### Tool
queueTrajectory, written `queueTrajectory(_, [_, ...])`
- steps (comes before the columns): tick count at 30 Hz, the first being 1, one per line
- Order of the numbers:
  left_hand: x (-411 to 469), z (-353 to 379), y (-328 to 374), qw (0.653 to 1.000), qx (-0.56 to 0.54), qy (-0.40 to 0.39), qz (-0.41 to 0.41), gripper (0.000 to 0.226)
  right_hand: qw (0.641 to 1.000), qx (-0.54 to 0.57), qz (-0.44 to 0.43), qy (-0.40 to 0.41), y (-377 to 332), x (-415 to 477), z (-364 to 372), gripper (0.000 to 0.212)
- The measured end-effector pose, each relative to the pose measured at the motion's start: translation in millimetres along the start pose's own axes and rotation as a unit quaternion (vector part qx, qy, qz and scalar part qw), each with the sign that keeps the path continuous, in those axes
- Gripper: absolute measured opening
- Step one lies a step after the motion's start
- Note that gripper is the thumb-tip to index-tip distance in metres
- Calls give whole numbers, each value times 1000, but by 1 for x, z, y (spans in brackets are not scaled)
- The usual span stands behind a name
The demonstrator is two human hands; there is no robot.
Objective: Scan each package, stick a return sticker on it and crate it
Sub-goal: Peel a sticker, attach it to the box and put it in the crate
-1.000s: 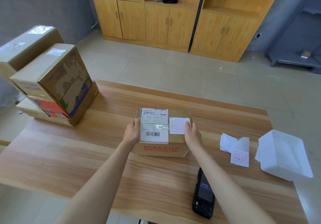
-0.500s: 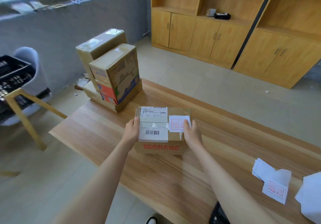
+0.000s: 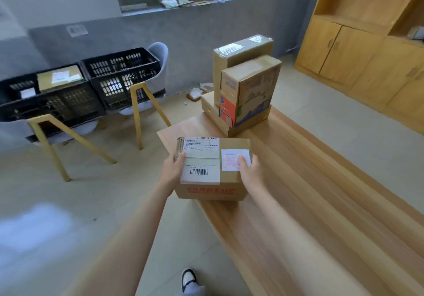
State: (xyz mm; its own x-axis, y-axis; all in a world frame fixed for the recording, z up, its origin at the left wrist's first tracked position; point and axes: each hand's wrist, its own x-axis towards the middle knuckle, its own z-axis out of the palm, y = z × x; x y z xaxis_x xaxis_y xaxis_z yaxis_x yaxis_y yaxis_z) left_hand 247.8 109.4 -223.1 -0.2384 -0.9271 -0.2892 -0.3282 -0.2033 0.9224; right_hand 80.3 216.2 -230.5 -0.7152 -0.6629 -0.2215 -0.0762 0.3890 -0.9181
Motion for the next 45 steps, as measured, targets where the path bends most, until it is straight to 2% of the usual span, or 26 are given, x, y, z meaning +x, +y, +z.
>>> queueTrajectory(9, [24, -81, -23, 994, -27, 99, -42, 37, 995, -39, -43, -82, -38, 2, 80, 33])
queueTrajectory(16, [72, -148, -29, 990, -27, 123, -59, 43, 991, -54, -41, -112, -68, 21, 163, 24])
queueTrajectory(27, [161, -258, -27, 989, -29, 140, -47, 43, 989, -46, -63, -125, -132, 43, 286, 25])
queueTrajectory(37, [236, -302, -17, 987, -35, 147, -48, 42, 985, -55, -69, -146, -169, 88, 354, 35])
queueTrajectory(45, [325, -322, 3, 985, -29, 160, -56, 44, 982, -51, -56, -171, -199, 162, 413, 37])
